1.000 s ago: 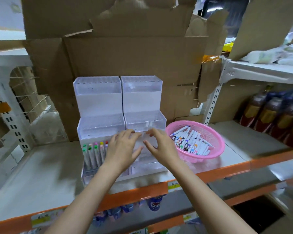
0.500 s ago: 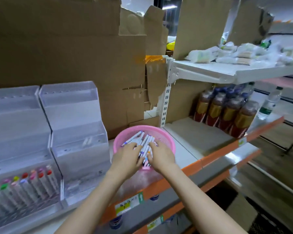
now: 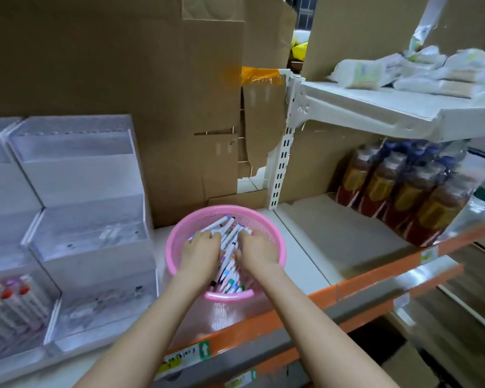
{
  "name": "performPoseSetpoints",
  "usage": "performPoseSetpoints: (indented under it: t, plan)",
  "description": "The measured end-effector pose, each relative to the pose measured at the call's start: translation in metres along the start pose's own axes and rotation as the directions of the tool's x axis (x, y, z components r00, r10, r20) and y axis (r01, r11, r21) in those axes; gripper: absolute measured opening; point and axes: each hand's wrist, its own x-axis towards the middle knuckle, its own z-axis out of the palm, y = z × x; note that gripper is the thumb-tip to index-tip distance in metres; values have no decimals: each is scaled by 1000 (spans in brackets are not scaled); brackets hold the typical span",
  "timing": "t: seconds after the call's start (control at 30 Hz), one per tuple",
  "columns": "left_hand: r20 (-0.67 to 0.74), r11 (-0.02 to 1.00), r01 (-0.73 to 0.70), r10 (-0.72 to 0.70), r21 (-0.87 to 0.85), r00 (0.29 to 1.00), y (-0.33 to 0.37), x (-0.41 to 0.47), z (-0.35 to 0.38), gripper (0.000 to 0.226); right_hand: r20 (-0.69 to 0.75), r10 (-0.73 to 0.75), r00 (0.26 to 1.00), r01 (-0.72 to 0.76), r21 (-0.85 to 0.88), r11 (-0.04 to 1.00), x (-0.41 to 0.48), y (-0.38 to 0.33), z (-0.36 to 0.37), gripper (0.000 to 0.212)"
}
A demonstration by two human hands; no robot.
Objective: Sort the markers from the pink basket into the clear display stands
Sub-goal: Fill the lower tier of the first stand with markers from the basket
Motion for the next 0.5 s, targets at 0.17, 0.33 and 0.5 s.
performPoseSetpoints:
  t: [0.17,0.33,0.5]
  plan:
    - [-61,987,41,-51,-157,997,6,8,1,12,-28,59,998,-56,118,992,7,3,5,44]
    - [-18,974,46,-51,-221,999,11,9,1,13,23,118,993,-120,114,986,9,5,9,39]
    - [-11,961,45,-49,-272,999,12,5,-2,24,107,197,974,-214,170,962,13,3,12,54]
